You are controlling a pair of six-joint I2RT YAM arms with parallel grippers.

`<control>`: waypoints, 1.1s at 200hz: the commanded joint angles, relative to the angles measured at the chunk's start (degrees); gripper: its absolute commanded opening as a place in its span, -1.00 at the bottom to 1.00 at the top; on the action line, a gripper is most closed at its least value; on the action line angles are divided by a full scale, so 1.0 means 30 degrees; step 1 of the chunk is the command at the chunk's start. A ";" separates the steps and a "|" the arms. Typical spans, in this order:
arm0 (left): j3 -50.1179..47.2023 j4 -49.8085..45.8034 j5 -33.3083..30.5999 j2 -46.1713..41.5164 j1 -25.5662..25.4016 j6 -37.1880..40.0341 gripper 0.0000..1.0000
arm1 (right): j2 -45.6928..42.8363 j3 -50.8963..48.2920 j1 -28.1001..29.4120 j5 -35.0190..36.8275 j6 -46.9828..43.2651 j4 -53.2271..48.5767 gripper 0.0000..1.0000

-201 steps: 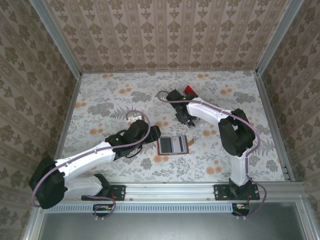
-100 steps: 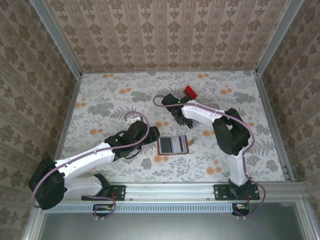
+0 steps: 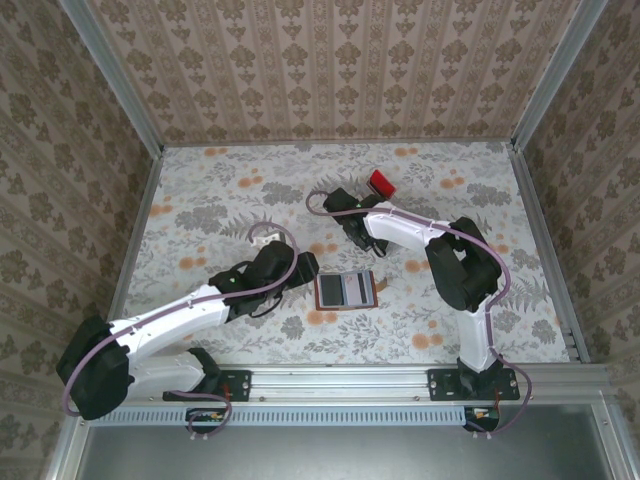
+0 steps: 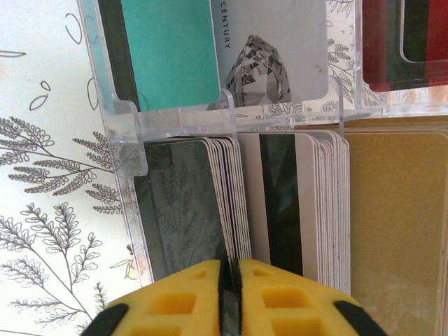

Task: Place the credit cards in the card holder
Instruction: Pick up the credit card from the storage box.

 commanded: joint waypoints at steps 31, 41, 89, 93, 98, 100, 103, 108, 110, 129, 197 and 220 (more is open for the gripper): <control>-0.0297 -0.0058 -0.0095 -0.0401 0.0126 -0.0247 0.58 | -0.1158 -0.0292 -0.0049 0.0903 -0.0184 -0.0228 -0.79; -0.0324 -0.0059 -0.0091 -0.0408 0.0119 -0.0283 0.58 | -0.1275 -0.0334 -0.0077 0.0858 -0.0189 -0.0191 -0.84; -0.0326 -0.0004 -0.0003 -0.0314 0.0164 -0.0290 0.58 | -0.1670 -0.0163 -0.0108 0.0226 -0.0133 -0.0732 -0.94; -0.0326 0.0006 0.0004 -0.0316 0.0149 -0.0304 0.58 | -0.1698 -0.0105 -0.0108 0.0117 -0.0111 -0.0868 -0.95; -0.0298 0.0000 0.0028 -0.0327 0.0159 -0.0305 0.58 | -0.1755 -0.0058 -0.0101 -0.0051 -0.0118 -0.0917 -0.95; -0.0297 0.0014 0.0027 -0.0316 0.0151 -0.0305 0.58 | -0.1772 -0.0069 -0.0106 -0.0098 -0.0123 -0.0929 -0.95; -0.0297 0.0009 0.0026 -0.0306 0.0156 -0.0305 0.58 | -0.1824 -0.0064 -0.0108 -0.0156 -0.0125 -0.0899 -0.96; -0.0284 0.0000 0.0026 -0.0299 0.0156 -0.0305 0.58 | -0.1911 -0.0088 -0.0130 -0.0258 -0.0107 -0.0880 -0.97; -0.0271 0.0007 0.0026 -0.0273 0.0150 -0.0305 0.58 | -0.1921 -0.0105 -0.0136 -0.0303 -0.0099 -0.0890 -0.98; -0.0187 0.0058 0.0098 -0.0145 0.0183 -0.0265 0.58 | -0.2125 -0.0068 -0.0305 -0.1144 0.0130 -0.1011 -0.99; -0.0106 0.0413 0.0607 0.0272 0.0323 -0.0319 0.58 | -0.2534 -0.0033 -0.1102 -0.4367 0.0815 -0.1406 -1.00; -0.0026 0.0468 0.0732 0.0389 0.0354 -0.0249 0.58 | -0.2916 -0.0058 -0.1165 -0.4641 0.0881 -0.1333 -1.00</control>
